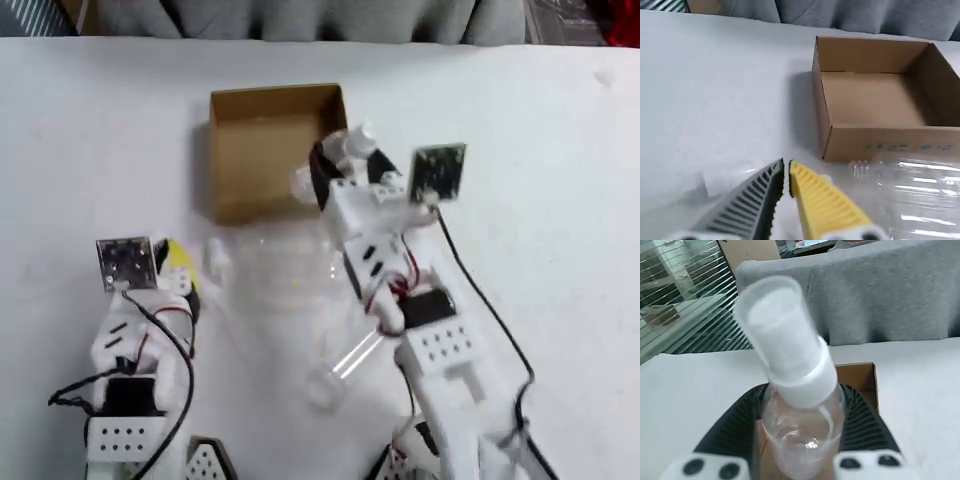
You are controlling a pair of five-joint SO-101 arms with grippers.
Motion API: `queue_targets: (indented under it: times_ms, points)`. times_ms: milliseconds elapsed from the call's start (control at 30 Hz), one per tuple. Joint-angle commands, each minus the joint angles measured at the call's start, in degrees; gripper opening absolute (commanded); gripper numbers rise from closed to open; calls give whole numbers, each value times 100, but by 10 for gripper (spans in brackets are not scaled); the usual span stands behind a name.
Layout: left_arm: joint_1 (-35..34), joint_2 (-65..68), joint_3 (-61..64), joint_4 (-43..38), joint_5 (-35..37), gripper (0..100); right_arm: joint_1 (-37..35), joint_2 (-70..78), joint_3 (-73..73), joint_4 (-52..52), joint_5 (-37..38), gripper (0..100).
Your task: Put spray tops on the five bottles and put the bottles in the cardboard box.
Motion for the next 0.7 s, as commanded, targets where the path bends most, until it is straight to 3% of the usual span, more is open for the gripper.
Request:
queue_targets:
  times_ms: [0, 233, 433, 667]
  points:
    - [-57, -75, -35, 44, 26, 24, 40, 980, -905, -418, 53, 15]
    - [-57, -75, -35, 44, 26, 24, 48, 2457, -2189, -435, 70, 15]
    - [-57, -75, -35, 26, 26, 24, 48, 3327, -3033, -470, 862, 15]
    - [-48, -75, -35, 9, 26, 24, 242, 4374, -4158, -435, 976, 15]
